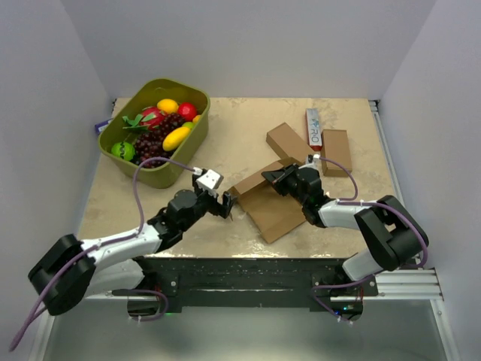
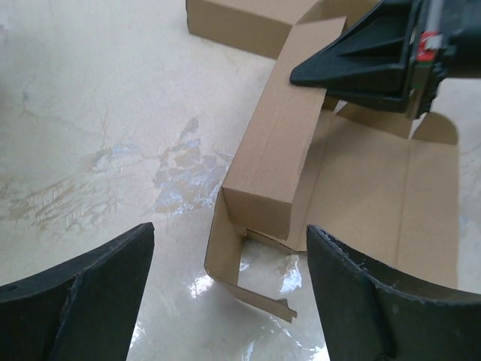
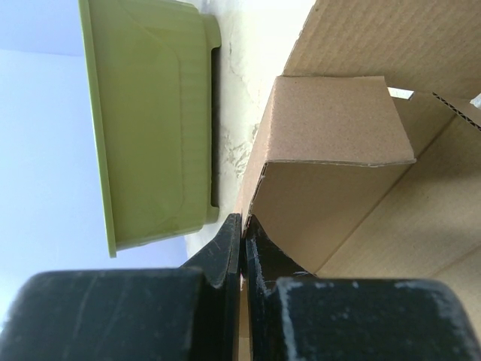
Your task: Fold the paper box
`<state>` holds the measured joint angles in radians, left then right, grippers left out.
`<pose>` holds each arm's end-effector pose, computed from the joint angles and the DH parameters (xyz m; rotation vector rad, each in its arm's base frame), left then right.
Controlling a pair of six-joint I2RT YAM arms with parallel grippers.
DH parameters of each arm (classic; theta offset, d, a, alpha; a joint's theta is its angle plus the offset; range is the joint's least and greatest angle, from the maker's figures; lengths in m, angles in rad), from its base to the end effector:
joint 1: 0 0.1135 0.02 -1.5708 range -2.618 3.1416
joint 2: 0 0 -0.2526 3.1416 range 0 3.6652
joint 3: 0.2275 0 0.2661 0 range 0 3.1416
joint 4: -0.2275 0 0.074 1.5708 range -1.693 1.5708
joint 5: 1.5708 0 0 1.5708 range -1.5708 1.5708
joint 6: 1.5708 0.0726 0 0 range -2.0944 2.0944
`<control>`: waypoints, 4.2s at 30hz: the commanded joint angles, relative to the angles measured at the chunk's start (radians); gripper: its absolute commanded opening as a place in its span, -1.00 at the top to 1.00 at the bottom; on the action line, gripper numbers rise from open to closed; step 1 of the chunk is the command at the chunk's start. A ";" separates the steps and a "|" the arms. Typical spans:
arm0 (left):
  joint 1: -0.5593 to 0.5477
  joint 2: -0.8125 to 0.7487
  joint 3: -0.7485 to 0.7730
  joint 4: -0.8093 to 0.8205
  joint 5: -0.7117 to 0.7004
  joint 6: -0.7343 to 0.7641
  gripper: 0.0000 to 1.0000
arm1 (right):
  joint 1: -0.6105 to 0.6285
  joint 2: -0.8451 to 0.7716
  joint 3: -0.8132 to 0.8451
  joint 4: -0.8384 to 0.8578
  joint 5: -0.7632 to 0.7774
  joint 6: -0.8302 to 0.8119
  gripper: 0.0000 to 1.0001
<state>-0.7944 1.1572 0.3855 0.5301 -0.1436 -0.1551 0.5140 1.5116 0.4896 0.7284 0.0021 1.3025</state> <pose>0.2090 -0.1980 0.1721 0.4799 1.7800 -0.5415 0.2890 0.1630 0.1334 0.7938 1.9038 1.2059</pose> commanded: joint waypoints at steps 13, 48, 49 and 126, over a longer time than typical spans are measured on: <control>0.046 -0.168 -0.089 -0.217 -0.175 -0.214 -0.90 | 0.000 -0.028 -0.013 0.000 0.025 -0.020 1.00; 0.038 0.237 -0.065 0.292 0.196 -0.047 -0.30 | 0.001 -0.054 -0.011 -0.037 0.035 -0.060 1.00; 0.038 0.239 -0.060 0.294 0.197 -0.049 -0.29 | 0.000 -0.053 -0.010 -0.037 0.035 -0.062 1.00; -0.196 0.507 0.139 0.349 -0.550 -0.218 0.34 | 0.101 -0.145 -0.086 -0.073 0.187 0.041 1.00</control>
<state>-0.9817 1.6596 0.5301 0.7414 -0.5877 -0.4297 0.5980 1.3785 0.4072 0.7055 0.1753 1.3476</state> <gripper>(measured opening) 0.355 0.032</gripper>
